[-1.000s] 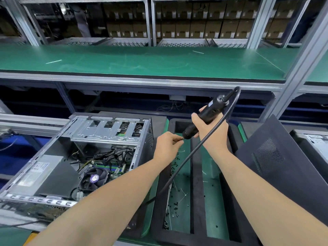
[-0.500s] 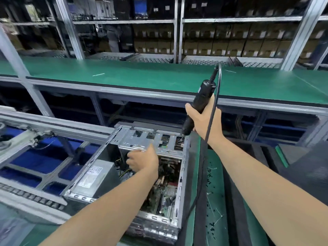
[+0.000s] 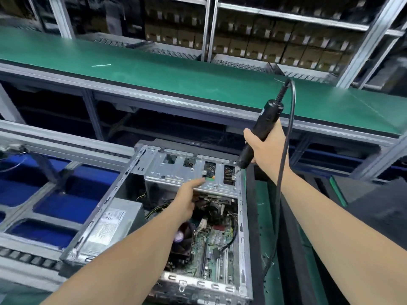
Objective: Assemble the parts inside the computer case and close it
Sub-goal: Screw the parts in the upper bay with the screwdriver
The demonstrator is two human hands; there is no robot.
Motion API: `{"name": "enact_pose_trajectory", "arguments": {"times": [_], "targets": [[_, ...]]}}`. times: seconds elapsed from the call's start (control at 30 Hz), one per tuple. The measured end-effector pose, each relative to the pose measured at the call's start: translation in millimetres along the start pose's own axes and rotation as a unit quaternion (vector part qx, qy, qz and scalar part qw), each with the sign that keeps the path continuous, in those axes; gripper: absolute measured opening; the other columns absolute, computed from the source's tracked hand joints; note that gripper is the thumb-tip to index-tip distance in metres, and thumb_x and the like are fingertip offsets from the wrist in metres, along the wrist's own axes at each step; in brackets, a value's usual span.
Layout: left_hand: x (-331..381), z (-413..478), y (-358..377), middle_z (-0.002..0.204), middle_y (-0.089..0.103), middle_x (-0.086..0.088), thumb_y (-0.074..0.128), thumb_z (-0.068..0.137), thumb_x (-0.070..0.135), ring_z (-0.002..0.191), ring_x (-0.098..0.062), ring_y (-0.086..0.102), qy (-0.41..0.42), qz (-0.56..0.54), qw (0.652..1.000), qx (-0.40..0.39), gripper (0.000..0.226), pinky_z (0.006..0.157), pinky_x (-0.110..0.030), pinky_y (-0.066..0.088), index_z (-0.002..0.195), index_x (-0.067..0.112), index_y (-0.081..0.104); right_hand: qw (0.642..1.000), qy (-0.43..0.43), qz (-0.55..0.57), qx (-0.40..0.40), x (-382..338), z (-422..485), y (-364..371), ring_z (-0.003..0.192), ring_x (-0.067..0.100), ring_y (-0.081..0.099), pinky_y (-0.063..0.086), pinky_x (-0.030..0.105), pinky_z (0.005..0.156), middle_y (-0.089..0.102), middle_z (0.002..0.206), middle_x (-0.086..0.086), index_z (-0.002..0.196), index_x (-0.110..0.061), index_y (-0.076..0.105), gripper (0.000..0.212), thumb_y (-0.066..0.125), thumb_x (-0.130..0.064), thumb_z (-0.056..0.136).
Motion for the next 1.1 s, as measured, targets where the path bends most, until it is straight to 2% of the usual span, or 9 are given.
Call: {"name": "enact_pose_trajectory", "arguments": {"times": [0.07,0.13,0.3,0.43,0.5,0.63,0.8,1.0,1.1], "targets": [[1.1,1.3,-0.8,0.114,0.071,-0.009,0.078,0.078,0.029,0.105,-0.030,0.065,0.010,-0.021,1.000,-0.012,0.025,0.088,-0.040,0.053,0.099,0.018,0.072,1.000,-0.003,-0.005,0.000,-1.5,0.2,2.7,0.081,0.033,0.070,0.061,0.057,0.066,0.066,0.085,0.002,0.092,-0.029,0.051,0.027,0.078,-0.034,0.090],[3.7,0.4,-0.3,0.106,0.070,-0.008,0.075,0.081,0.025,0.094,-0.026,0.063,0.020,-0.025,0.999,-0.025,0.024,0.077,-0.037,0.051,0.102,0.014,0.070,1.000,-0.003,-0.008,-0.001,-2.2,0.0,6.2,0.082,0.028,0.072,0.062,0.056,0.068,0.066,0.086,-0.005,0.092,-0.037,0.049,0.029,0.078,-0.034,0.090],[5.1,-2.1,1.6,0.110,0.066,-0.012,0.070,0.087,0.020,0.100,-0.028,0.060,0.019,-0.032,0.998,-0.046,0.031,0.088,-0.043,0.052,0.114,0.005,0.068,1.000,-0.010,-0.029,-0.006,-2.5,-2.9,13.3,0.084,0.025,0.073,0.064,0.053,0.068,0.070,0.092,0.000,0.095,-0.043,0.046,0.031,0.076,-0.036,0.090],[5.4,-0.9,1.8,0.114,0.065,-0.012,0.070,0.088,0.020,0.102,-0.029,0.059,0.023,-0.033,0.998,-0.045,0.030,0.091,-0.044,0.052,0.113,0.006,0.067,0.999,-0.003,-0.033,-0.003,-1.6,-2.2,11.3,0.083,0.027,0.073,0.064,0.053,0.067,0.069,0.092,0.002,0.093,-0.041,0.046,0.030,0.076,-0.038,0.089],[5.3,0.0,1.3,0.114,0.065,-0.012,0.071,0.087,0.021,0.102,-0.029,0.059,0.026,-0.031,0.998,-0.045,0.029,0.089,-0.043,0.052,0.112,0.006,0.067,0.999,0.001,-0.033,-0.003,-1.2,-1.5,9.3,0.085,0.028,0.073,0.063,0.054,0.068,0.070,0.093,0.003,0.093,-0.040,0.047,0.030,0.076,-0.039,0.089],[5.0,1.5,0.8,0.108,0.067,-0.010,0.073,0.085,0.023,0.099,-0.028,0.060,0.031,-0.032,0.998,-0.047,0.026,0.081,-0.040,0.052,0.106,0.008,0.068,0.999,0.002,-0.033,-0.002,-0.4,-2.9,6.9,0.082,0.029,0.073,0.063,0.052,0.059,0.068,0.093,0.005,0.093,-0.039,0.046,0.030,0.076,-0.037,0.089],[4.4,3.3,-0.1,0.103,0.066,-0.008,0.073,0.085,0.021,0.096,-0.027,0.059,0.034,-0.032,0.998,-0.043,0.022,0.083,-0.041,0.051,0.103,0.009,0.068,0.999,-0.003,-0.034,0.005,2.7,-5.4,5.5,0.079,0.025,0.073,0.063,0.048,0.053,0.067,0.090,0.003,0.095,-0.042,0.045,0.032,0.076,-0.035,0.090],[3.3,4.4,-1.0,0.109,0.062,-0.010,0.072,0.087,0.021,0.101,-0.029,0.054,0.036,-0.032,0.998,-0.037,0.022,0.084,-0.042,0.049,0.104,0.009,0.067,0.999,-0.006,-0.036,0.002,5.9,-4.8,6.5,0.078,0.024,0.073,0.063,0.048,0.055,0.068,0.091,0.002,0.097,-0.042,0.046,0.033,0.076,-0.034,0.091],[3.1,5.2,-1.1,0.109,0.061,-0.010,0.072,0.087,0.021,0.101,-0.029,0.054,0.036,-0.031,0.998,-0.033,0.020,0.080,-0.041,0.050,0.103,0.009,0.067,0.999,-0.008,-0.035,-0.014,7.6,-4.2,9.5,0.080,0.025,0.073,0.064,0.050,0.063,0.070,0.093,0.001,0.103,-0.036,0.049,0.031,0.077,-0.033,0.091]]}}
Point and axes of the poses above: each hand's wrist, its own z-axis towards the middle knuckle, its own y-axis out of the palm, x = y × z, the point moved 7 cm from there along z, towards the middle knuckle
